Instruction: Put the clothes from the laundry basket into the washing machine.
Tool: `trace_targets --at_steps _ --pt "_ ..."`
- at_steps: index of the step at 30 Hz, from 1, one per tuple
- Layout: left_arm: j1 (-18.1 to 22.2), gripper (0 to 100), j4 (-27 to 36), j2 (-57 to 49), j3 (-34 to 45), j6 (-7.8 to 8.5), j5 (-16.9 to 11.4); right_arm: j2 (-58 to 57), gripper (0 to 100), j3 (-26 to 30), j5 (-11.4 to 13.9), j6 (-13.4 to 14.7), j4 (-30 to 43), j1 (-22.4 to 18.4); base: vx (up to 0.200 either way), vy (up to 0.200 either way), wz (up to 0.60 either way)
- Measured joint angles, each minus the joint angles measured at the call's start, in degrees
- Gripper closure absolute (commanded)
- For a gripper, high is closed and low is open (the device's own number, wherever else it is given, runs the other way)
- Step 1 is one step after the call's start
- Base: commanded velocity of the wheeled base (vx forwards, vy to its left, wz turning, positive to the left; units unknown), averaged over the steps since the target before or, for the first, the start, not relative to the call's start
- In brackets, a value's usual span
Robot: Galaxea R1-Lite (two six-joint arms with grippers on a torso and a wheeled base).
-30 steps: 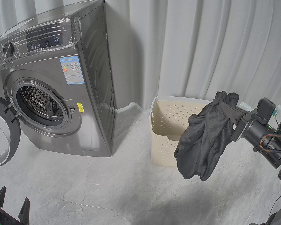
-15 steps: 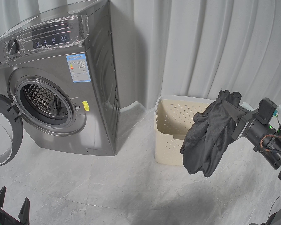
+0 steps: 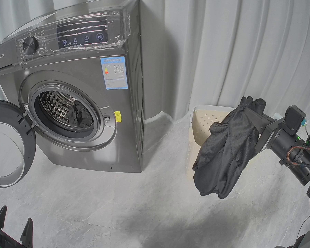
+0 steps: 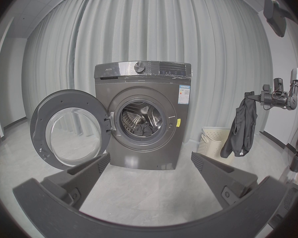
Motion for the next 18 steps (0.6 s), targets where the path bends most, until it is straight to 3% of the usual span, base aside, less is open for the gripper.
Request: trace_targets --at_steps 18 --pt "0.0 0 0.0 0.0 0.0 0.00 0.0 0.2 100 0.1 0.0 0.2 0.0 0.9 0.000 0.200 0.00"
